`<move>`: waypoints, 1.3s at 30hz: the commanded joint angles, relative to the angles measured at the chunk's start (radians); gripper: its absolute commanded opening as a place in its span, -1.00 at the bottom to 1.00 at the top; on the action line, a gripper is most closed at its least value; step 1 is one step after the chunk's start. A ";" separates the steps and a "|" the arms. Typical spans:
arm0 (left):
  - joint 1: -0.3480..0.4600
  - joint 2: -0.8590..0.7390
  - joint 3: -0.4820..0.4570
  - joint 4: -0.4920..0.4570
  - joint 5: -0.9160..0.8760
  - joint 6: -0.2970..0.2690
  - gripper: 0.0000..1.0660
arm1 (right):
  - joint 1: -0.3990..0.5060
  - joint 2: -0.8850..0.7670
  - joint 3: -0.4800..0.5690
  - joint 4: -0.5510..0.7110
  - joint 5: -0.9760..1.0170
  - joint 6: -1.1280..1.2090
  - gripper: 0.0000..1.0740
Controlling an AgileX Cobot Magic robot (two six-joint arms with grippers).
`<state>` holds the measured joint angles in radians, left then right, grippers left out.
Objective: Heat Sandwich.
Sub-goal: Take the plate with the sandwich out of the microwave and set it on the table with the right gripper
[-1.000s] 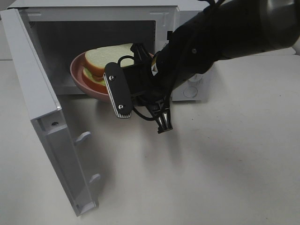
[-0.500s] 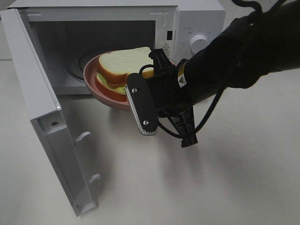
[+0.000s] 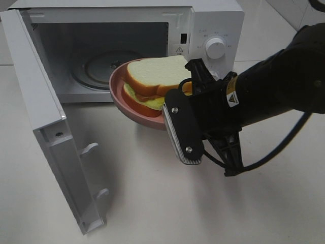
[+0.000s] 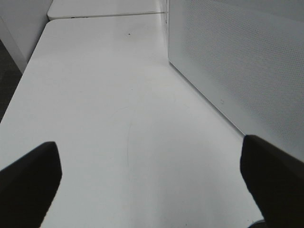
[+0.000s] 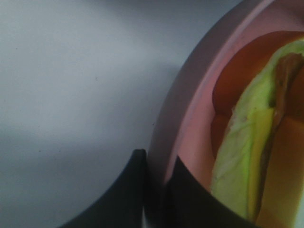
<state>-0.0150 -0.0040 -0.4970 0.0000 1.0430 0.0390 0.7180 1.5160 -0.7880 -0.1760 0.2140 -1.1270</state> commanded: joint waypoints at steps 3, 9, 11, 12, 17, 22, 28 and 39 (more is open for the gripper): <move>0.003 -0.021 0.002 0.000 -0.009 -0.003 0.82 | -0.007 -0.095 0.071 -0.002 -0.030 0.010 -1.00; 0.003 -0.021 0.002 0.000 -0.009 -0.003 0.82 | -0.007 -0.152 0.128 -0.009 -0.008 0.010 -1.00; 0.003 -0.021 0.002 0.000 -0.009 -0.003 0.82 | -0.007 -0.173 0.152 -0.037 0.012 0.010 -1.00; 0.003 -0.021 0.002 0.000 -0.009 -0.003 0.82 | -0.007 -0.185 0.164 -0.053 0.019 0.013 -1.00; 0.003 -0.021 0.002 0.000 -0.009 -0.003 0.82 | -0.007 -0.250 0.203 -0.098 0.049 0.059 -1.00; 0.003 -0.021 0.002 0.000 -0.009 -0.003 0.82 | -0.007 -0.291 0.207 -0.100 0.105 0.089 -0.99; 0.003 -0.021 0.002 0.000 -0.009 -0.003 0.82 | -0.007 -0.343 0.207 -0.105 0.178 0.101 -0.99; 0.003 -0.021 0.002 0.000 -0.009 -0.003 0.82 | -0.007 -0.353 0.207 -0.230 0.307 0.365 -0.99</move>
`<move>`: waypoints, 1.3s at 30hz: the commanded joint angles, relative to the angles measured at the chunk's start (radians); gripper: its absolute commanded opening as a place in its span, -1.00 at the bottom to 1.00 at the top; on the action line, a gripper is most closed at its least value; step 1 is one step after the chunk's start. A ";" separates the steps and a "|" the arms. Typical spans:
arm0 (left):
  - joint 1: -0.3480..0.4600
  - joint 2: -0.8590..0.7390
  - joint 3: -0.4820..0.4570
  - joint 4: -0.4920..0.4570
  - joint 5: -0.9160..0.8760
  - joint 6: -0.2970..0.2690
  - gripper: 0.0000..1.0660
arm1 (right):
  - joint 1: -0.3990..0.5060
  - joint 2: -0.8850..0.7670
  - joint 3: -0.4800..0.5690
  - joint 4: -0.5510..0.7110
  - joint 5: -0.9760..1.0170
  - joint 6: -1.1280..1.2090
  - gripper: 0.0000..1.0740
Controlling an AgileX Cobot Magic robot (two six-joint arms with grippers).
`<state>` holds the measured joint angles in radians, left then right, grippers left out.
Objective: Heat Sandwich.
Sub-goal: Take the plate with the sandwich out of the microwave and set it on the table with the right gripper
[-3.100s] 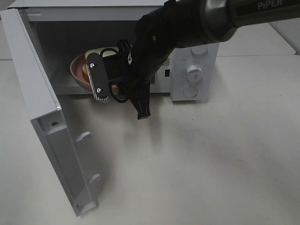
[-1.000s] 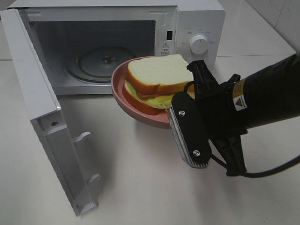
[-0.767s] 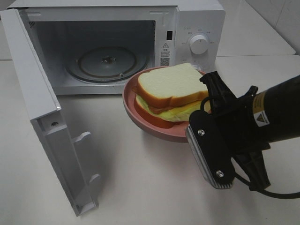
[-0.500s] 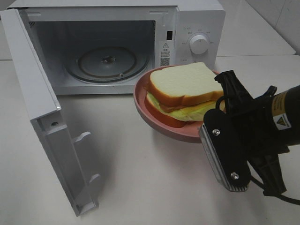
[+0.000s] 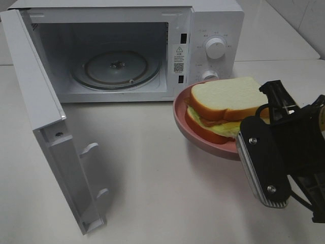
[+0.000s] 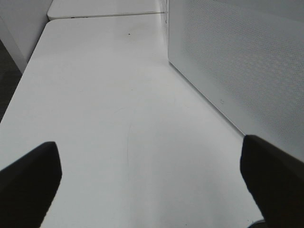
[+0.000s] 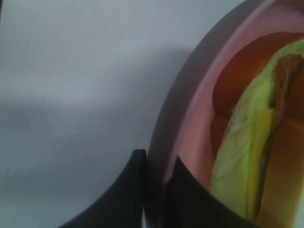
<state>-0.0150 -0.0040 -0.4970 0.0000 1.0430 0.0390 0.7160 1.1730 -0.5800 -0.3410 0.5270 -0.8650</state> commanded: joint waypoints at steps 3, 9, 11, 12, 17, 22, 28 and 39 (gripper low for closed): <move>0.003 -0.021 0.002 0.000 -0.009 -0.003 0.82 | -0.005 -0.010 -0.001 -0.114 0.009 0.184 -0.99; 0.003 -0.021 0.002 0.000 -0.009 -0.003 0.82 | -0.005 -0.010 -0.002 -0.263 0.072 0.465 -0.99; 0.003 -0.021 0.002 0.000 -0.009 -0.003 0.82 | -0.005 -0.010 -0.002 -0.282 0.084 0.505 -0.99; 0.003 -0.021 0.002 0.000 -0.009 -0.003 0.82 | -0.005 -0.010 -0.002 -0.294 0.094 0.533 -0.99; 0.003 -0.021 0.002 0.000 -0.009 -0.003 0.82 | -0.005 -0.010 -0.002 -0.357 0.172 0.670 -0.98; 0.003 -0.021 0.002 0.000 -0.009 -0.003 0.82 | -0.005 -0.010 -0.002 -0.373 0.273 0.752 -0.98; 0.003 -0.021 0.002 0.000 -0.009 -0.003 0.82 | -0.005 -0.010 -0.002 -0.373 0.338 0.854 -0.98; 0.003 -0.021 0.002 0.000 -0.009 -0.003 0.82 | -0.008 -0.010 -0.002 -0.373 0.429 1.010 -0.96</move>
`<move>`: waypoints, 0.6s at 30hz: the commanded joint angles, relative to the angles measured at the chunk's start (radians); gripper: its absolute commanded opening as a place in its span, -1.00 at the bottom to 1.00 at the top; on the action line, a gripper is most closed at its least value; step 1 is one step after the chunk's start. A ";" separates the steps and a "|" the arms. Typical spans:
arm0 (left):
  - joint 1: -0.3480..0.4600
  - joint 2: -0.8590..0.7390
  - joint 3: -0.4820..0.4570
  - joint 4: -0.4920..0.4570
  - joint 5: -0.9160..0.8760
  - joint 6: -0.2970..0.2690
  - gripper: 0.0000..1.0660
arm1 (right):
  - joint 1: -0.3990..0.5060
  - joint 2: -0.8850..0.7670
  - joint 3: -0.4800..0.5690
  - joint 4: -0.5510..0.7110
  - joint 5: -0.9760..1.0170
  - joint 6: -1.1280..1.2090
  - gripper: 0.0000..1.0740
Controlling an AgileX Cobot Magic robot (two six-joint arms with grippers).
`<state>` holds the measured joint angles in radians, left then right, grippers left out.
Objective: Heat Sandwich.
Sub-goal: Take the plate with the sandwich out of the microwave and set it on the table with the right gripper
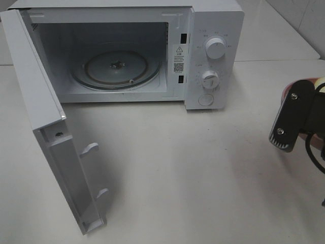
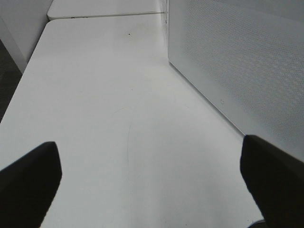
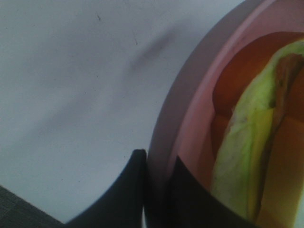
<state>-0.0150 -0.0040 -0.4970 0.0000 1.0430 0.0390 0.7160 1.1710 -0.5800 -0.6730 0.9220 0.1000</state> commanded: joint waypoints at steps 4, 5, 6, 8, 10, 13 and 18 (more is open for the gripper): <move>0.003 -0.021 0.002 0.000 -0.009 -0.003 0.82 | -0.008 -0.005 -0.003 -0.041 0.054 0.095 -0.95; 0.003 -0.021 0.002 0.000 -0.009 -0.003 0.82 | -0.008 -0.004 -0.004 -0.041 0.057 0.108 -0.95; 0.003 -0.021 0.002 0.000 -0.009 -0.003 0.82 | -0.008 -0.004 -0.004 -0.041 0.057 0.108 -0.95; 0.003 -0.021 0.002 0.000 -0.009 -0.003 0.82 | -0.008 -0.004 -0.004 -0.044 0.056 0.133 -0.95; 0.003 -0.021 0.002 0.000 -0.009 -0.003 0.82 | -0.008 -0.004 -0.004 -0.048 0.054 0.147 -0.94; 0.003 -0.021 0.002 0.000 -0.009 -0.003 0.82 | -0.041 -0.003 -0.004 -0.052 0.031 0.164 -0.94; 0.003 -0.021 0.002 0.000 -0.009 -0.003 0.82 | -0.128 0.048 -0.012 -0.053 0.010 0.164 -0.94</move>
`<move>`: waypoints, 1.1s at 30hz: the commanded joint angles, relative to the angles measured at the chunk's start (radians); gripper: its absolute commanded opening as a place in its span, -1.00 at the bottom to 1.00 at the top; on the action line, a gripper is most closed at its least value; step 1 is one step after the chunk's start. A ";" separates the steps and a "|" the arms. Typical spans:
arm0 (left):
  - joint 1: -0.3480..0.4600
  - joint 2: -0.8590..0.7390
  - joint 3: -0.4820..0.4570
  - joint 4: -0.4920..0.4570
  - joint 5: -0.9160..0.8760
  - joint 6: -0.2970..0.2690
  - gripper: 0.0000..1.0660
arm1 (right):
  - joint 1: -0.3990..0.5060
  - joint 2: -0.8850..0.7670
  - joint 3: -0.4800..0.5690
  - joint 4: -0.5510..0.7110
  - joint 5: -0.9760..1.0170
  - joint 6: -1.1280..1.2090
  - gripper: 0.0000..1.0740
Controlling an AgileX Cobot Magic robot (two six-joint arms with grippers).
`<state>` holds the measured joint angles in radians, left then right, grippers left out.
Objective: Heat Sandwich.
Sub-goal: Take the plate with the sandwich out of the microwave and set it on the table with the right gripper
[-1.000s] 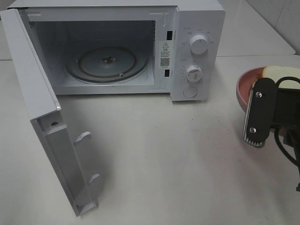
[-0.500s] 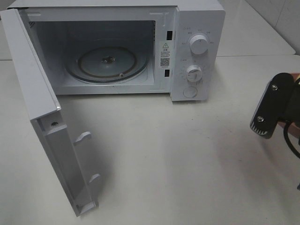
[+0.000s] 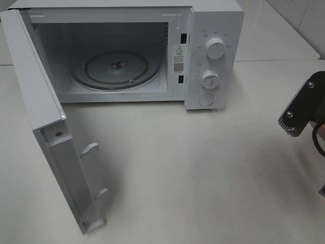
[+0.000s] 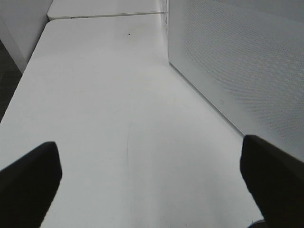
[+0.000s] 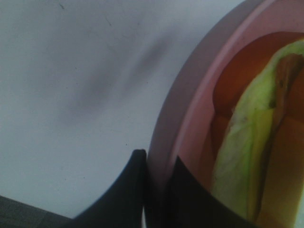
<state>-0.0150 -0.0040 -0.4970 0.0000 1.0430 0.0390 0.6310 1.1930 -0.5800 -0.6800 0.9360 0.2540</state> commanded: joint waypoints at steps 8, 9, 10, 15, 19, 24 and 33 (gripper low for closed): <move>0.003 -0.021 0.002 0.000 -0.009 -0.003 0.82 | -0.146 0.132 -0.076 -0.046 -0.047 0.031 -0.93; 0.003 -0.021 0.002 0.000 -0.009 -0.003 0.82 | -0.156 0.143 -0.086 -0.046 -0.055 0.044 -0.93; 0.003 -0.021 0.002 0.000 -0.009 -0.003 0.82 | -0.178 0.170 -0.102 -0.047 -0.066 0.075 -0.92; 0.003 -0.021 0.002 0.000 -0.009 -0.003 0.82 | -0.217 0.235 -0.141 -0.048 -0.069 0.168 -0.91; 0.003 -0.021 0.002 0.000 -0.009 -0.003 0.82 | -0.234 0.268 -0.156 -0.048 -0.062 0.239 -0.91; 0.003 -0.021 0.002 0.000 -0.009 -0.003 0.82 | -0.261 0.329 -0.178 -0.047 -0.049 0.286 -0.91; 0.003 -0.021 0.002 0.000 -0.009 -0.003 0.82 | -0.261 0.412 -0.194 -0.050 -0.043 0.326 -0.90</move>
<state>-0.0150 -0.0040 -0.4970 0.0000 1.0430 0.0390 0.3760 1.6020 -0.7690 -0.6990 0.8690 0.5630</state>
